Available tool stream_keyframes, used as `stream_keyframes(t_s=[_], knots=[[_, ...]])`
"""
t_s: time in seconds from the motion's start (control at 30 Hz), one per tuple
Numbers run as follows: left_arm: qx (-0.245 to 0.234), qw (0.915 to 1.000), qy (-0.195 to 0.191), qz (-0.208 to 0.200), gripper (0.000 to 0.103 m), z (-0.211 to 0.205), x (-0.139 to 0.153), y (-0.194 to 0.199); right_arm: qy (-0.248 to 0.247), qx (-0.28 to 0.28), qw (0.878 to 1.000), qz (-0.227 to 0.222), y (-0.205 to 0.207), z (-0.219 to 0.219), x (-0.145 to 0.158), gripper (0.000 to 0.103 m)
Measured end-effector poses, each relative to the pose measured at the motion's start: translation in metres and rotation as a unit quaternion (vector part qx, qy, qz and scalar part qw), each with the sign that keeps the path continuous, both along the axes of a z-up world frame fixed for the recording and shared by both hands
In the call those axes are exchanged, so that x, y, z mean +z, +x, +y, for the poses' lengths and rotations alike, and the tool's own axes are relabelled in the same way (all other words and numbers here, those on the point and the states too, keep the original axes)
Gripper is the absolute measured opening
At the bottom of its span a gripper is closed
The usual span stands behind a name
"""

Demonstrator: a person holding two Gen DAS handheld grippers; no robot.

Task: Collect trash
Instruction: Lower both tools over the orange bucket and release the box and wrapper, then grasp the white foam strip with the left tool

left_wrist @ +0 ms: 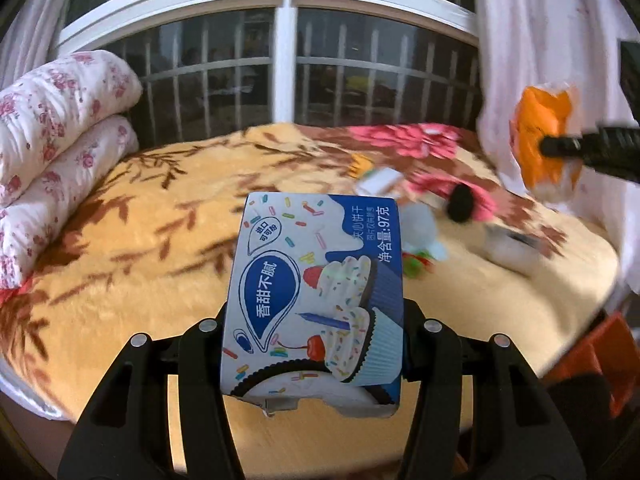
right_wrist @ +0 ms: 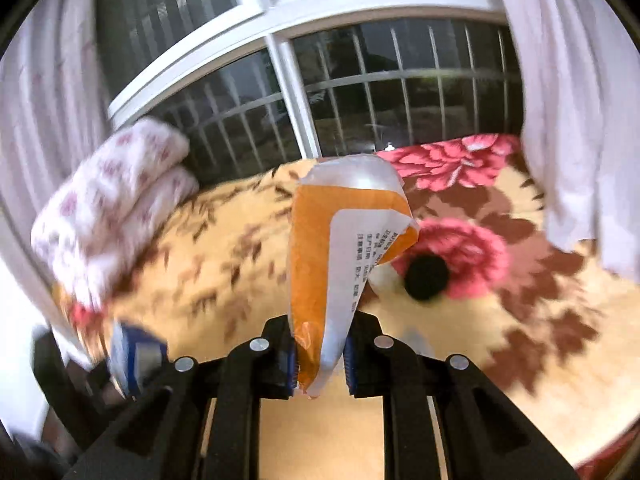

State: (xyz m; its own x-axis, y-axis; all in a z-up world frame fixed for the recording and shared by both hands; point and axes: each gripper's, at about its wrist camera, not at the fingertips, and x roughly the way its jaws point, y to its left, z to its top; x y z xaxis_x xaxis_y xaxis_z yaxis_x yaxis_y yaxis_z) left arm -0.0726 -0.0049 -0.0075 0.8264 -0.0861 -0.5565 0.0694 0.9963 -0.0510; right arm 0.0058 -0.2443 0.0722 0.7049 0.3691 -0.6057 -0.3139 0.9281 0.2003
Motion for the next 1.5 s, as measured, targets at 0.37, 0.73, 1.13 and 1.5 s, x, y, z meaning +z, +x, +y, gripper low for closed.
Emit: stream_keyframes(t_s=[0.37,0.73,1.13,1.5], knots=[[-0.103,0.9866,0.076,0.102,0.052,-0.052,-0.065,-0.084,-0.039,0.124,0.986,0.1,-0.159,-0.001,-0.092,0.018],[-0.107,0.9581,0.083,0.252,0.052,-0.047,-0.158,-0.082,-0.069,0.128,0.954,0.262,-0.167,0.026,-0.222,0.019],[-0.116,0.92,0.109,0.358,0.074,-0.044,-0.21,-0.069,-0.079,0.121,0.939,0.312,-0.159,0.034,-0.267,0.062],[-0.135,0.9584,0.12,0.221,0.077,-0.05,-0.121,-0.067,-0.031,0.075,0.978,0.191,-0.162,-0.004,-0.22,0.072]])
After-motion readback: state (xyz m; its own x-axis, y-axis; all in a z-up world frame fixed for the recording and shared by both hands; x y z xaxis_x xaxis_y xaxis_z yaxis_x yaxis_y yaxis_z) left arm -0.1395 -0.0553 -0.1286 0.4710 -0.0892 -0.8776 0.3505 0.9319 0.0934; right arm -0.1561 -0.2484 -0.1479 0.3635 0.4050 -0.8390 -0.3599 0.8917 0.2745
